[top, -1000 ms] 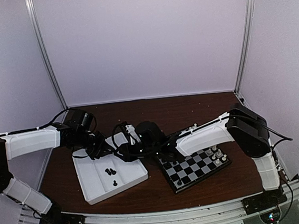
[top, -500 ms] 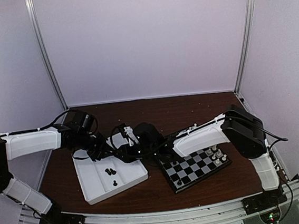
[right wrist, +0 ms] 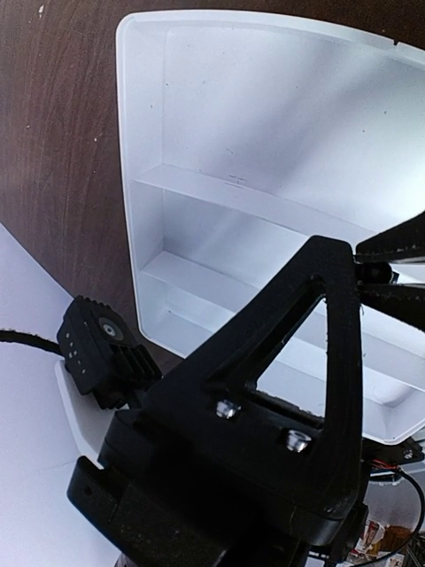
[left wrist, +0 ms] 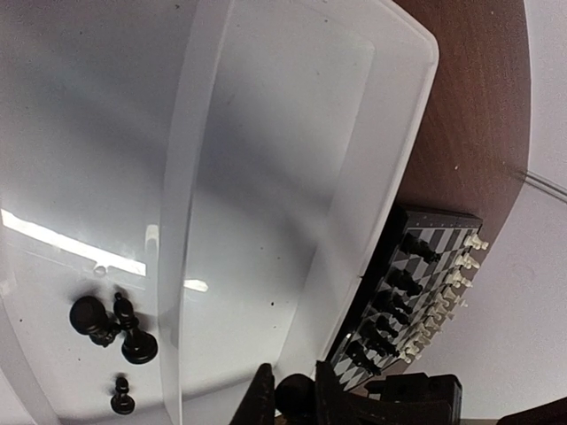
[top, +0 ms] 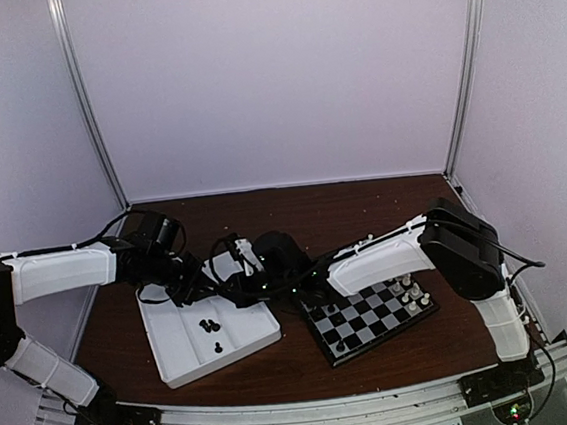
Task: Set up the chess pieces on the board
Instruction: Pick up the chess piece from the storage box, then place the chess piece on the chessboard.
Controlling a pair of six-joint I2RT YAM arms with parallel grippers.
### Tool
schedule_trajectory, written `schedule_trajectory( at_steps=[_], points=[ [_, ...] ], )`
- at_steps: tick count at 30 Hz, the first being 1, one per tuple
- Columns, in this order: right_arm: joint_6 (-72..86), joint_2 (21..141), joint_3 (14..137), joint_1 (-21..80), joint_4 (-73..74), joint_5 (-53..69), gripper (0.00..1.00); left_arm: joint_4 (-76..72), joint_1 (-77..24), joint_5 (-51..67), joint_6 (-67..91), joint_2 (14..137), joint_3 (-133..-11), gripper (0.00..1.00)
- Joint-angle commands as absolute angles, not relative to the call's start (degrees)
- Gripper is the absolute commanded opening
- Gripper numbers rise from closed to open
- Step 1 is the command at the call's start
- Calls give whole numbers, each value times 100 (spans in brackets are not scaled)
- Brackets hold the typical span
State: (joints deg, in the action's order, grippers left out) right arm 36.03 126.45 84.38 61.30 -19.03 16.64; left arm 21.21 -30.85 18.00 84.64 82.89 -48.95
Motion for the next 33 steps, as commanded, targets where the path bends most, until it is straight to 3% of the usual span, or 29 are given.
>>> schedule_trajectory(
  at_steps=[1,6,16,21,28,33],
  points=[
    [3571,12712,8570,6106,-1974,1662,0,1974,-3146,1835,8466,8178,-4864,15],
    [3516,12440,8323,6108,-1840,1645,0,2222,-3129,1517,7993,7990,-5094,36],
    [2789,10301,7150,6127,137,962,0,2006,-2971,1173,5813,6892,-5315,51],
    [2392,9487,6900,6118,1973,957,0,2154,-2973,1055,4623,6478,-5206,67],
    [1975,8806,7039,6118,4635,463,0,3325,-2986,741,3487,6620,-5364,71],
    [2002,8597,6855,6117,5362,385,0,3380,-3058,713,3224,6565,-5001,69]
  ],
)
